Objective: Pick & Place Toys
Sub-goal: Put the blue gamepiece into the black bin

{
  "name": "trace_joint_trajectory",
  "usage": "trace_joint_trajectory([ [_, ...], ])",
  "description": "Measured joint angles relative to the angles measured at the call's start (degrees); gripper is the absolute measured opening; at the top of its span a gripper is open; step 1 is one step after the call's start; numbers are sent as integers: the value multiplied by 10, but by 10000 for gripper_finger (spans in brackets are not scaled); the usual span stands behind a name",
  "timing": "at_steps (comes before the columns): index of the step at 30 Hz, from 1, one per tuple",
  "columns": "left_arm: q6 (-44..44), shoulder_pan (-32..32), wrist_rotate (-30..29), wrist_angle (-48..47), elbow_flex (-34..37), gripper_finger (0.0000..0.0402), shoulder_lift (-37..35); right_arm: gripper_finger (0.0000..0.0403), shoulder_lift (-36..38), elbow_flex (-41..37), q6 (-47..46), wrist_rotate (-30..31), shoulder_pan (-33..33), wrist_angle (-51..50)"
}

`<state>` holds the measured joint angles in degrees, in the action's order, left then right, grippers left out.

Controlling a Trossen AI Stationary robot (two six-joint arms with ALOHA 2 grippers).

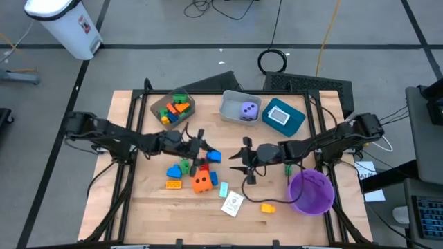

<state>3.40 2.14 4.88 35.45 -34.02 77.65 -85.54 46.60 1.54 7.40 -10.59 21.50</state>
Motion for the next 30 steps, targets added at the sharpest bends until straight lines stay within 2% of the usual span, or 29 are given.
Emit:
trace_joint_trajectory([
  [6,30,-68,-138,-180,0,139,-118,171,2,-16,-13,0,0,6],
  [9,36,-106,-199,-254,0,140,-167,168,2,-19,-13,0,0,5],
  [13,28,-165,-257,-328,0,161,-209,169,2,-19,-13,0,0,9],
  [16,2,-217,-270,-367,0,165,-219,171,2,-19,-14,0,0,12],
  [19,-33,-270,-270,-404,0,151,-218,173,2,-19,-14,0,0,12],
  [24,-103,-349,-271,-448,0,140,-192,172,2,-19,-14,0,0,12],
  [30,-131,-411,-271,-493,0,162,-155,174,2,-19,-14,0,0,12],
])
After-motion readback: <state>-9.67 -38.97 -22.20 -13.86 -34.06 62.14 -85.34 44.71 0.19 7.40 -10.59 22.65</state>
